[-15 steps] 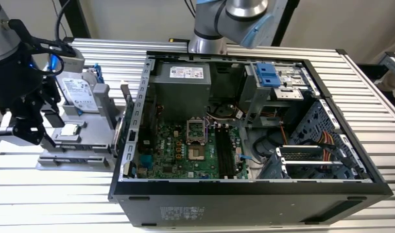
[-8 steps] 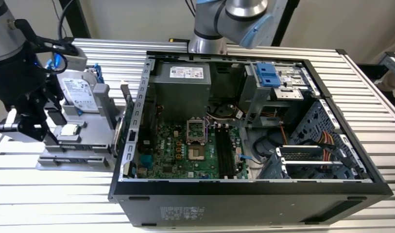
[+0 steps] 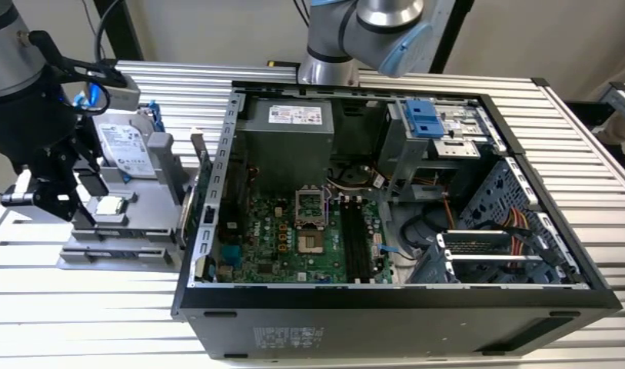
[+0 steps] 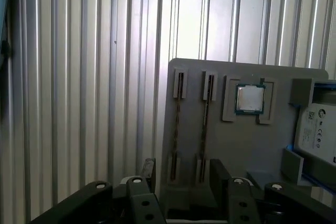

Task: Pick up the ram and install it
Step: 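Pick up the ram and move it above insertion slot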

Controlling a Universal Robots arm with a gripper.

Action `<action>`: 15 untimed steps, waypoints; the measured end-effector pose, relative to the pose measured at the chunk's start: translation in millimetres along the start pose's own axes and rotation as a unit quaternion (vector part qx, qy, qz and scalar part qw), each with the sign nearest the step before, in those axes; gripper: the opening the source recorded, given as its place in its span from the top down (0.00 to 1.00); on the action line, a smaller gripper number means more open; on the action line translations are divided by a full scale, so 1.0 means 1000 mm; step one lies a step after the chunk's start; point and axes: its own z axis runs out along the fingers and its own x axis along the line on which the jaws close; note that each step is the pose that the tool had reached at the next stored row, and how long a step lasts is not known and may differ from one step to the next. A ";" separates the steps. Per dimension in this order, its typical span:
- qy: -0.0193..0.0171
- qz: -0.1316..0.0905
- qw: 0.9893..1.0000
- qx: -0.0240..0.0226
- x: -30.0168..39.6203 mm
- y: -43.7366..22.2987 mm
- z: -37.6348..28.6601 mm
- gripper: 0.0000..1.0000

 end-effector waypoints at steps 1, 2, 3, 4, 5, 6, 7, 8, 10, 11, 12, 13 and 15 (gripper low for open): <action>0.000 0.000 1.000 0.000 0.0000 0.0000 0.0000 0.00; 0.000 0.000 1.000 0.000 0.0000 0.0000 0.0000 0.00; 0.000 0.000 1.000 0.000 -0.0001 0.0000 0.0000 0.00; 0.000 0.000 1.000 0.000 0.0000 0.0000 0.0001 0.00; 0.000 0.000 1.000 0.000 -0.0001 0.0000 0.0000 0.00; 0.000 0.000 1.000 0.000 -0.0001 0.0000 0.0001 0.00; 0.000 0.000 1.000 0.000 -0.0001 0.0000 0.0002 0.00; 0.000 0.000 1.000 0.000 -0.0007 0.0000 0.0005 0.00; 0.000 0.000 1.000 0.000 -0.0024 0.0000 0.0010 0.00; 0.000 0.000 1.000 0.000 -0.0037 -0.0001 0.0013 0.00; 0.000 0.000 1.000 0.000 -0.0050 -0.0001 0.0016 0.00; 0.000 0.000 1.000 0.000 -0.0062 -0.0002 0.0020 0.00; 0.000 0.000 1.000 0.000 -0.0083 -0.0002 0.0026 0.00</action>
